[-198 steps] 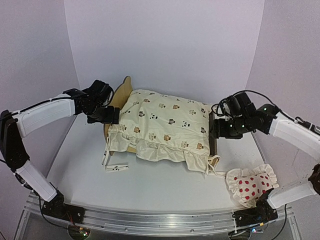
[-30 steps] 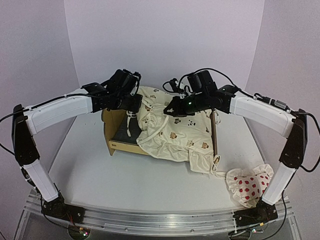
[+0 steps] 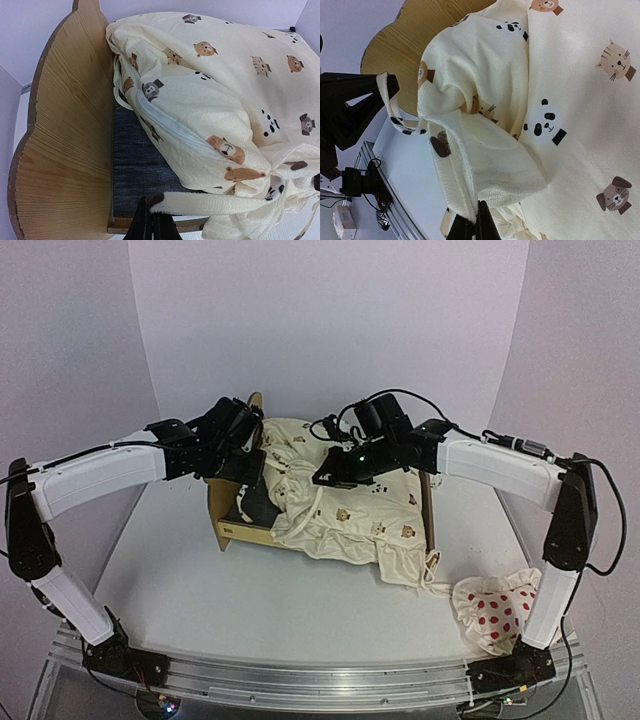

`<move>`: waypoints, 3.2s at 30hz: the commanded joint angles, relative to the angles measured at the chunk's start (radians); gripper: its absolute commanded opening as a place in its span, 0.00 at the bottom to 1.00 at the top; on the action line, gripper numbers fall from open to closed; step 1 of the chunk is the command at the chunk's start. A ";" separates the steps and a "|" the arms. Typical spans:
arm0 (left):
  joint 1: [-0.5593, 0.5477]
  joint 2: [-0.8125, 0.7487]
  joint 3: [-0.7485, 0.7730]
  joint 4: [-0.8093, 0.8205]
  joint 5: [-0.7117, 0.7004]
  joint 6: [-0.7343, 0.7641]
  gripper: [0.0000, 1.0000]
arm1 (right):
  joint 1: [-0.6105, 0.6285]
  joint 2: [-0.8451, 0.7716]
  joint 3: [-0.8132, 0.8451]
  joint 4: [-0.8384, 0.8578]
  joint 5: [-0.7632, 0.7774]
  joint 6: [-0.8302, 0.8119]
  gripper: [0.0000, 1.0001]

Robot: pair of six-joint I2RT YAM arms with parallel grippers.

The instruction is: Set up the pet bed

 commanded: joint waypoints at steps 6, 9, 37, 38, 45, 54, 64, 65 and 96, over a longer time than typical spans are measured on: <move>0.006 -0.018 0.071 -0.055 0.082 -0.002 0.00 | 0.005 0.010 0.039 0.006 0.044 0.008 0.00; 0.005 -0.038 0.076 -0.052 0.113 -0.001 0.00 | 0.004 0.012 0.036 0.005 0.053 0.008 0.00; 0.052 0.083 0.022 -0.030 0.064 0.014 0.01 | 0.005 0.075 0.046 0.004 0.076 0.022 0.00; 0.057 0.087 0.019 -0.027 0.065 0.014 0.01 | 0.005 0.079 0.049 0.005 0.077 0.023 0.00; 0.098 0.099 0.001 -0.027 0.055 0.008 0.02 | 0.005 0.110 0.071 0.004 0.090 0.028 0.00; 0.111 0.119 0.060 -0.112 -0.043 -0.009 0.02 | 0.016 0.178 0.139 0.004 0.081 0.043 0.00; 0.111 0.168 0.146 -0.110 -0.005 0.009 0.02 | 0.025 0.226 0.193 0.003 0.110 0.031 0.00; 0.111 0.171 0.165 -0.113 0.016 0.010 0.02 | 0.024 0.220 0.190 0.002 0.119 0.024 0.00; 0.096 0.285 0.496 -0.464 0.280 0.038 0.04 | 0.024 0.102 0.050 -0.021 0.156 -0.021 0.00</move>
